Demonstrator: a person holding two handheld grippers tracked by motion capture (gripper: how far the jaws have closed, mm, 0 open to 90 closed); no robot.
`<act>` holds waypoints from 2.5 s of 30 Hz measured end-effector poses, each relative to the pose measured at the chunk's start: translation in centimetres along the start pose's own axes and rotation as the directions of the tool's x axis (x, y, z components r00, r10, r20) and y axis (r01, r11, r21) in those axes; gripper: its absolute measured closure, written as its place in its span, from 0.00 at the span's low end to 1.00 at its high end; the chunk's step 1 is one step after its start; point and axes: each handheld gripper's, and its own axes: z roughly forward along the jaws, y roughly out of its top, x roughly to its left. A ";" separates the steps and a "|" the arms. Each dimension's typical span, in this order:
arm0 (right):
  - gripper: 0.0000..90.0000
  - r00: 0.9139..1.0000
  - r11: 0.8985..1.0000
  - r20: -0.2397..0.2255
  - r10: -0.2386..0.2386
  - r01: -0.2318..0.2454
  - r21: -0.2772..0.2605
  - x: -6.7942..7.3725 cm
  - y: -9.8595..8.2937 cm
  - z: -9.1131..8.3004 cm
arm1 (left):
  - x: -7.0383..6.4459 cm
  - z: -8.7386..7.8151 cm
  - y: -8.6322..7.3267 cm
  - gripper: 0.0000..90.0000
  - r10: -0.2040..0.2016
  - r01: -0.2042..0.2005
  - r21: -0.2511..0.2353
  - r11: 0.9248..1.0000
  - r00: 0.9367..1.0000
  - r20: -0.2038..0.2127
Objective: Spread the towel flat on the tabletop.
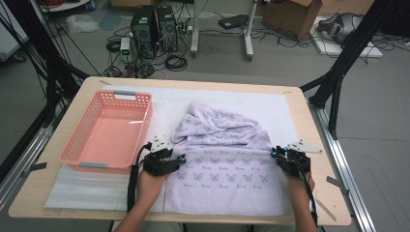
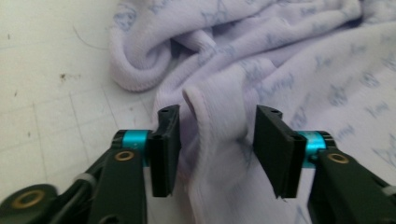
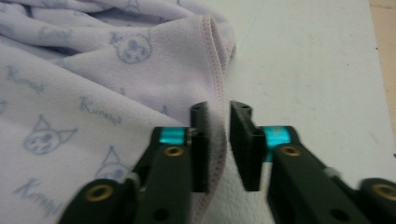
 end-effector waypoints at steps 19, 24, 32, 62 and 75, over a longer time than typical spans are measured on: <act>0.54 0.988 0.997 -0.150 -0.030 0.040 0.068 2.5 -4.1 -7.4 | -2.1 -4.7 -4.6 0.47 -0.007 0.003 0.026 1.000 0.992 0.126; 0.54 0.988 0.994 -0.155 -0.013 0.030 0.108 3.0 -5.9 -8.2 | -3.3 -5.2 -5.6 0.49 0.008 -0.010 0.013 1.000 0.992 0.123; 0.67 0.991 0.995 -0.132 -0.017 0.030 0.099 3.4 -6.9 -9.2 | -4.7 -6.0 -7.0 0.74 0.104 -0.103 -0.019 0.995 0.993 0.064; 0.68 0.979 0.994 -0.206 0.002 0.021 0.111 4.3 -7.3 -10.6 | -4.8 -7.4 -8.2 0.53 0.030 -0.024 -0.051 0.998 0.994 0.105; 0.97 0.975 0.992 -0.222 -0.034 0.059 0.111 4.4 -7.5 -10.4 | -5.5 -7.1 -8.5 0.96 0.083 -0.079 -0.059 0.995 0.993 0.078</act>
